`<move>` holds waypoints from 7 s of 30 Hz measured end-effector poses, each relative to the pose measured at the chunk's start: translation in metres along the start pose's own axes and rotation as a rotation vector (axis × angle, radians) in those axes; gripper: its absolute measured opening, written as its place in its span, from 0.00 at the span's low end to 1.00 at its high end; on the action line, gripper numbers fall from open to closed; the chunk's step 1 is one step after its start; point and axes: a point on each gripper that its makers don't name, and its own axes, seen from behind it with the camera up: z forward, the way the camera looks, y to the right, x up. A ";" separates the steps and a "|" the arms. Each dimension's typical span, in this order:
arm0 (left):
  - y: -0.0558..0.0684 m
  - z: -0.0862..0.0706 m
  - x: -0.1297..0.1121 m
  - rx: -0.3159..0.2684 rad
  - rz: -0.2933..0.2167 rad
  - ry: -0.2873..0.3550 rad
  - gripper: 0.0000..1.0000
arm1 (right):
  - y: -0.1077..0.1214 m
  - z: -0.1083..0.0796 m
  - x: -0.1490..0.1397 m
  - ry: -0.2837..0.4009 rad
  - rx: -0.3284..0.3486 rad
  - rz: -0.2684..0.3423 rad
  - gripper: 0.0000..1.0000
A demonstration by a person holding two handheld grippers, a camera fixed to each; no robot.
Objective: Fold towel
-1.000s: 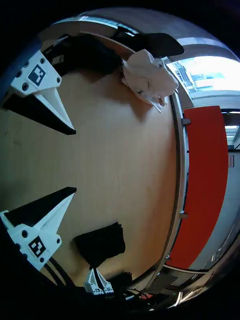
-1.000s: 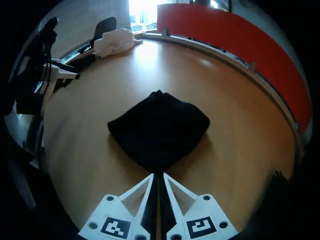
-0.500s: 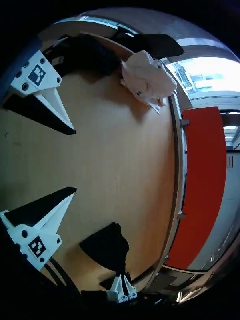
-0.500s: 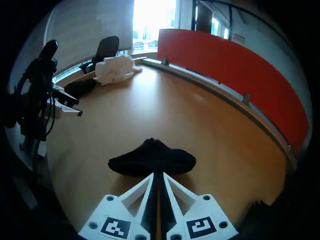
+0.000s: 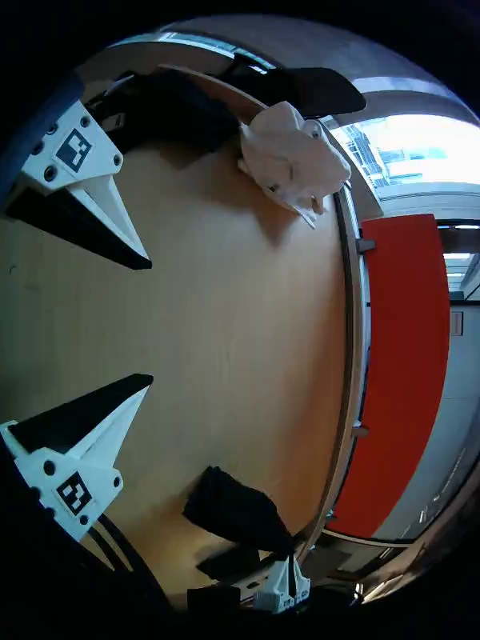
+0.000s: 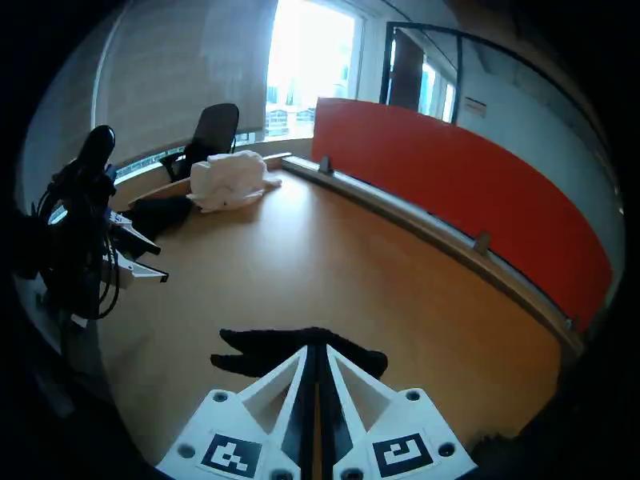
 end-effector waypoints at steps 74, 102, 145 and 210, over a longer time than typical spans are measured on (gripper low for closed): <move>0.006 0.004 0.012 -0.001 0.030 0.002 0.97 | 0.232 -0.126 -0.047 -0.085 -0.322 0.104 0.05; 0.010 0.009 0.018 0.009 0.038 -0.005 0.97 | 0.299 -0.154 -0.082 -0.166 -0.400 0.124 0.04; 0.011 0.003 0.020 0.005 0.064 0.003 0.97 | 0.272 -0.239 -0.248 -0.389 -0.516 0.349 0.04; 0.002 0.002 0.018 0.021 0.071 -0.002 0.97 | 0.252 -0.250 -0.346 -0.624 -0.584 0.500 0.12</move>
